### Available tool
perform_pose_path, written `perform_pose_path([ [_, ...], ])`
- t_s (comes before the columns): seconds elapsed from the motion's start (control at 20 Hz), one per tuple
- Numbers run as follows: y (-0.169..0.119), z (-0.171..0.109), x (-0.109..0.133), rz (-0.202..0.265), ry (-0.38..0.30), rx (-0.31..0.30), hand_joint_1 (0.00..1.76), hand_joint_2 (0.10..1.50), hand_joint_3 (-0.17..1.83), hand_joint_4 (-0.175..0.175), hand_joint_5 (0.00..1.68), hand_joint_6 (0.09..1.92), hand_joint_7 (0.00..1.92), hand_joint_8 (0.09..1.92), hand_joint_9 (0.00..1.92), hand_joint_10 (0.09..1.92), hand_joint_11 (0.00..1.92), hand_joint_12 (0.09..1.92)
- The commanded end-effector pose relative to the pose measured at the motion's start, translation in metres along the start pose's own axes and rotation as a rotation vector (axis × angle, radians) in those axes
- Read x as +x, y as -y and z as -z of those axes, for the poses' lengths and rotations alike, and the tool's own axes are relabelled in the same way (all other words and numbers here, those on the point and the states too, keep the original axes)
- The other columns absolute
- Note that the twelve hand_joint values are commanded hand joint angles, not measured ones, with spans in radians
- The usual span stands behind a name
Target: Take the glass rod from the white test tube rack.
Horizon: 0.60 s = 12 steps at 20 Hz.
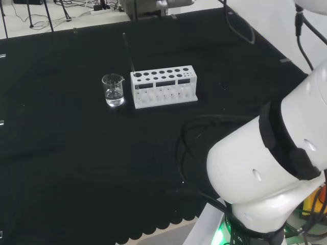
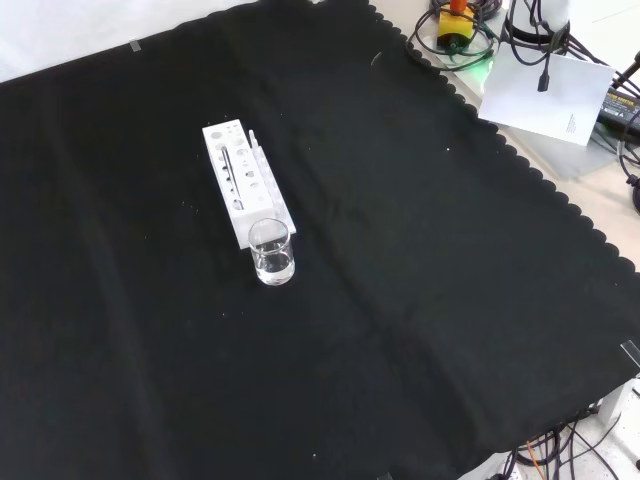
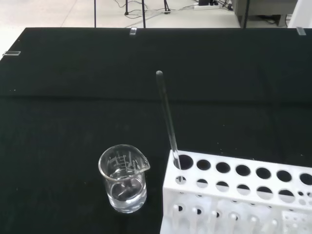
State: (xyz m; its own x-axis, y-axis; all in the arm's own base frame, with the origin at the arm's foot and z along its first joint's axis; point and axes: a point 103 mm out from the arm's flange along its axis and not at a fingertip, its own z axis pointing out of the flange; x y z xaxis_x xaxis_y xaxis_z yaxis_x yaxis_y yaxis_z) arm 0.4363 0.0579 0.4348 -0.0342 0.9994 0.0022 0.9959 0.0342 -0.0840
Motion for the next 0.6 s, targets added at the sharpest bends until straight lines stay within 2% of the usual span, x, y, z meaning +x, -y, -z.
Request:
perform_pose_path([
  [0.05, -0.022, -0.003, 0.016, 0.03, 0.014, 0.002, 0.56, 1.3, -0.17, -0.175, 0.0, 0.09, 0.01, 0.09, 0.0, 0.32, 0.0, 0.61],
  [0.6, -0.049, -0.018, 0.038, 0.068, 0.042, 0.027, 0.55, 1.3, -0.17, -0.175, 0.0, 0.09, 0.02, 0.09, 0.0, 0.36, 0.0, 0.67],
])
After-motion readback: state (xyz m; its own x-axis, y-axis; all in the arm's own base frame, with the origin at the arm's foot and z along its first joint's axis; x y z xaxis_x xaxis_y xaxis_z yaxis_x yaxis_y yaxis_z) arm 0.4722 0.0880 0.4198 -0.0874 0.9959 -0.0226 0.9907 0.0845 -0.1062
